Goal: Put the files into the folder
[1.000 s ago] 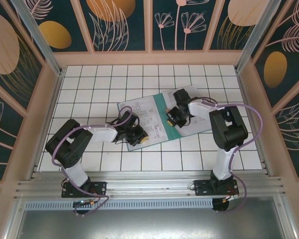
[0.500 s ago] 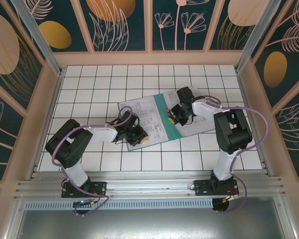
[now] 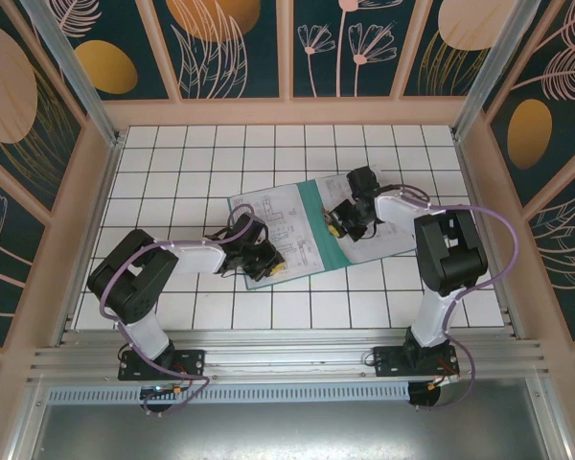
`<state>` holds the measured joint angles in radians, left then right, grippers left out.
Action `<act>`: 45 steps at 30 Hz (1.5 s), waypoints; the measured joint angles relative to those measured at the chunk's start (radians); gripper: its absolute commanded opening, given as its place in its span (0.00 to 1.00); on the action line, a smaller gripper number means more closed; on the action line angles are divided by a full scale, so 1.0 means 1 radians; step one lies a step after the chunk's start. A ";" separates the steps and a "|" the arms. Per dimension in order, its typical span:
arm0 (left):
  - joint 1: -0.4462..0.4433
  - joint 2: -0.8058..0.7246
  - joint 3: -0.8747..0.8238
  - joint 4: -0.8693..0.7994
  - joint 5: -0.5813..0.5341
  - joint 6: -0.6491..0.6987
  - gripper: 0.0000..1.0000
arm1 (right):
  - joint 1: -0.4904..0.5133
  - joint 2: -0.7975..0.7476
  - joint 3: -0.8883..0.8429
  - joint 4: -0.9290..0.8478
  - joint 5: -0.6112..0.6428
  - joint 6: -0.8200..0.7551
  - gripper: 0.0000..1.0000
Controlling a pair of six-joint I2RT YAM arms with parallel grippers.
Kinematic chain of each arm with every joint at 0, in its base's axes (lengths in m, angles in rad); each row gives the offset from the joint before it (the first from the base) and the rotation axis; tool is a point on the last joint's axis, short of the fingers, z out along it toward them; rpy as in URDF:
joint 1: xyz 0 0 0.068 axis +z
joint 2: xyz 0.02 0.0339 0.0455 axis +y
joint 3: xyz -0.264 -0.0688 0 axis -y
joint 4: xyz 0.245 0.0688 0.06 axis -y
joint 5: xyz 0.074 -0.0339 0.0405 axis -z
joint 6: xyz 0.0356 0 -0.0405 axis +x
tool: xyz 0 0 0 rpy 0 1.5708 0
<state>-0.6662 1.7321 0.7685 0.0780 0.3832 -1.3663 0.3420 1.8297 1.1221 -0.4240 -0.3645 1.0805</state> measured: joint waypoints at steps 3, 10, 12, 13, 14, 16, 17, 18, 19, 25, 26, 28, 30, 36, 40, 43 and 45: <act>0.000 0.000 0.000 0.000 0.000 0.000 0.15 | -0.007 0.005 -0.018 0.020 -0.020 -0.002 0.00; 0.000 0.000 0.000 0.000 0.000 0.000 0.14 | -0.008 0.014 -0.062 0.066 -0.061 0.002 0.00; 0.000 0.000 0.000 0.000 0.000 0.000 0.14 | -0.008 0.017 -0.068 0.074 -0.065 0.003 0.00; 0.000 0.000 0.000 0.000 0.000 0.000 0.14 | -0.008 0.017 -0.069 0.077 -0.067 0.003 0.00; 0.000 0.000 0.000 0.000 0.000 0.000 0.14 | -0.008 0.017 -0.069 0.077 -0.068 0.004 0.00; 0.000 0.000 0.000 0.000 0.000 0.000 0.14 | -0.008 0.017 -0.070 0.079 -0.072 0.009 0.00; 0.000 0.000 0.000 0.000 0.000 0.000 0.14 | -0.008 0.017 -0.072 0.081 -0.075 0.011 0.00; 0.000 0.000 0.000 0.000 0.000 0.000 0.14 | -0.008 0.017 -0.074 0.085 -0.076 0.012 0.00; 0.000 0.000 0.000 0.000 0.000 0.000 0.14 | -0.008 0.017 -0.076 0.088 -0.078 0.016 0.00; 0.000 0.000 0.000 0.000 0.001 0.000 0.14 | -0.007 0.017 -0.070 0.086 -0.082 0.018 0.01; 0.000 0.000 0.000 0.000 0.001 0.000 0.14 | -0.004 0.017 -0.063 0.079 -0.081 0.017 0.03; 0.000 0.000 0.000 0.000 0.000 0.000 0.14 | 0.006 0.017 -0.032 0.057 -0.074 0.009 0.07; 0.000 0.000 0.000 0.000 0.000 0.000 0.14 | 0.015 0.015 0.007 0.046 -0.063 0.002 0.09; 0.000 0.000 0.000 0.000 0.001 0.000 0.14 | 0.019 0.009 0.087 0.042 -0.038 0.000 0.19; 0.000 0.000 0.000 0.000 0.001 0.000 0.14 | 0.019 0.007 0.102 0.039 -0.037 0.006 0.28; 0.000 0.000 0.000 0.000 0.001 0.000 0.14 | 0.019 0.000 0.112 0.037 -0.038 0.011 0.35; 0.000 0.000 0.000 0.000 0.001 0.000 0.13 | 0.019 -0.013 0.117 0.033 -0.040 0.016 0.39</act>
<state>-0.6662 1.7321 0.7681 0.0780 0.3840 -1.3663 0.3611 1.8172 1.2388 -0.3912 -0.4042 1.0962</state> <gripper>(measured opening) 0.138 0.360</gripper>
